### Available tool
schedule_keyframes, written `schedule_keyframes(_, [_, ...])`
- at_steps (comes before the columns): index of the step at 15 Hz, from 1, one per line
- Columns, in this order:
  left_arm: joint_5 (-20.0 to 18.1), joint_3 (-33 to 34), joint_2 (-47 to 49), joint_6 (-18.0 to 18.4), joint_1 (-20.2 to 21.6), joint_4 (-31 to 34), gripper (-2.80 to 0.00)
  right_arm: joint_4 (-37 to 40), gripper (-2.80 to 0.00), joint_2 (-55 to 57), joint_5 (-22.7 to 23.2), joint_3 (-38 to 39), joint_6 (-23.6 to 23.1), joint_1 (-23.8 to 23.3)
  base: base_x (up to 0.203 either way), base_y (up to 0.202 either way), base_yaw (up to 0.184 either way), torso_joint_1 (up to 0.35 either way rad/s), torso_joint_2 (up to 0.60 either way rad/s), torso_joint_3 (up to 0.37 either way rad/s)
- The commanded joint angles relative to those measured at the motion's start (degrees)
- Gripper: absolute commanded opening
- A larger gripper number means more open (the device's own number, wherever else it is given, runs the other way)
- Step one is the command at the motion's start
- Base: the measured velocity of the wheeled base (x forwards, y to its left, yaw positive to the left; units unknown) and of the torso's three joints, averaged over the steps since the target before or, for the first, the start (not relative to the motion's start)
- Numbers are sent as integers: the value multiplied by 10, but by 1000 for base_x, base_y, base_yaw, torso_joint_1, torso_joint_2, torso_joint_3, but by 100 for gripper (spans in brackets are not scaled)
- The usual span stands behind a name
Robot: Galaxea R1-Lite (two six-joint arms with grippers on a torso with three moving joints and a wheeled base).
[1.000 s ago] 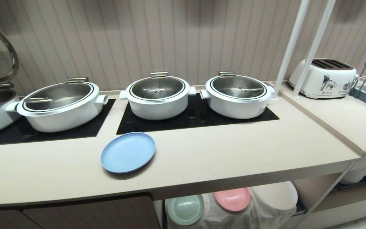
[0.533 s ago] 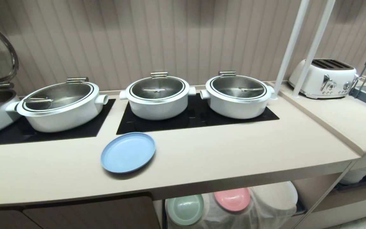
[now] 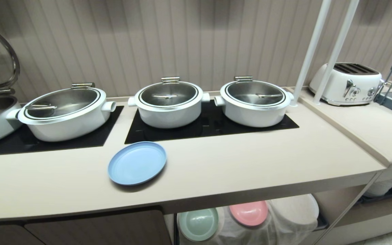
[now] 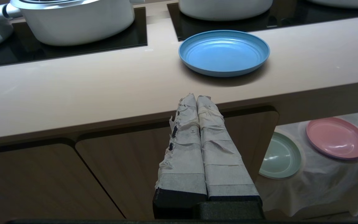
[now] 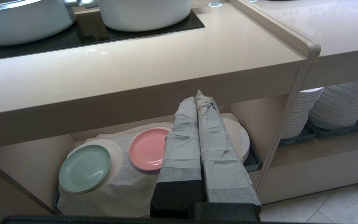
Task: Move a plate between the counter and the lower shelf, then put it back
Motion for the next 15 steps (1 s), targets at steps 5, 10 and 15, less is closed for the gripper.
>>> schedule_keyframes(5, [0, 0, 0, 0, 0, 0, -280, 0, -280, 0, 0, 0, -1, 0, 0, 0, 0, 0, 0, 0])
schedule_keyframes(10, [0, 0, 0, -1, 0, 0, -280, 2, -280, 0, 2, 0, -21, 0, 0, 0, 0, 0, 0, 0])
schedule_keyframes(15, [0, 0, 0, -1, 0, 0, -280, 0, -280, 0, 0, 0, 0, 0, 0, 0, 0, 0, 0, 0])
